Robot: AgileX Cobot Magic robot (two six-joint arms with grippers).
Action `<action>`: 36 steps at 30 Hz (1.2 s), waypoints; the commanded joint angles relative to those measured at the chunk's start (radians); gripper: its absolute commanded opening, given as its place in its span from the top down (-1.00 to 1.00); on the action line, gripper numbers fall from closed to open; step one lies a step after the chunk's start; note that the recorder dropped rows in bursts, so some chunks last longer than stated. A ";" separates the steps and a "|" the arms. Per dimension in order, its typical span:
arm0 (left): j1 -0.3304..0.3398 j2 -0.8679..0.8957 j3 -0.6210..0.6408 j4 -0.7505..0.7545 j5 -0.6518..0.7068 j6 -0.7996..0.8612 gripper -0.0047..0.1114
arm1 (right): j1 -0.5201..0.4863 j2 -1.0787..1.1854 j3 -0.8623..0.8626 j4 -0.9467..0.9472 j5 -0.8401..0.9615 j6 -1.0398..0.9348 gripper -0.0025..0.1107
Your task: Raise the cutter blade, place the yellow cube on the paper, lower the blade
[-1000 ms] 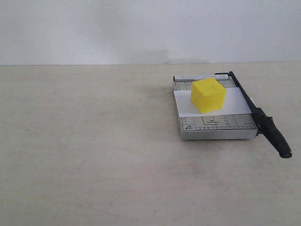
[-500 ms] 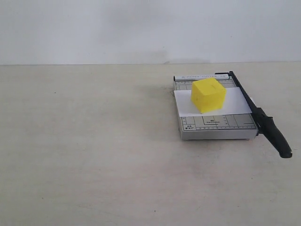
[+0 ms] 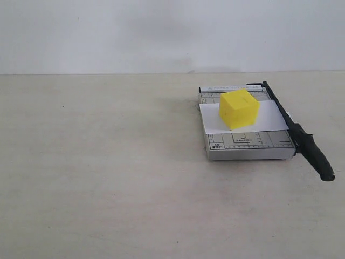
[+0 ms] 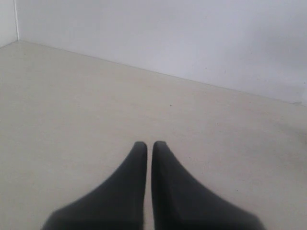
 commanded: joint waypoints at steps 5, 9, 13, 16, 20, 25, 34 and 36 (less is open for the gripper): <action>-0.003 -0.003 0.004 -0.003 -0.006 -0.009 0.84 | 0.011 -0.033 0.004 0.026 -0.069 0.027 0.96; -0.003 -0.003 0.004 -0.003 -0.006 -0.009 0.84 | 0.011 -0.033 0.067 0.061 -0.065 0.081 0.96; -0.003 -0.003 0.004 -0.003 -0.006 -0.009 0.84 | 0.011 -0.033 0.188 0.110 -0.106 0.071 0.96; -0.003 -0.003 0.004 -0.003 -0.005 -0.009 0.84 | 0.005 -0.033 0.188 0.124 -0.136 -0.009 0.96; -0.003 -0.003 0.004 -0.003 -0.005 -0.009 0.84 | -0.013 -0.033 0.188 0.200 -0.134 -0.089 0.96; -0.003 -0.003 0.004 -0.003 -0.005 -0.009 0.84 | -0.041 -0.033 0.188 0.239 -0.141 -0.150 0.96; -0.003 -0.003 0.004 -0.003 -0.005 -0.009 0.84 | -0.041 -0.033 0.188 0.237 -0.144 -0.150 0.96; -0.003 -0.003 0.004 -0.003 -0.005 -0.009 0.84 | -0.041 -0.033 0.188 0.237 -0.144 -0.150 0.96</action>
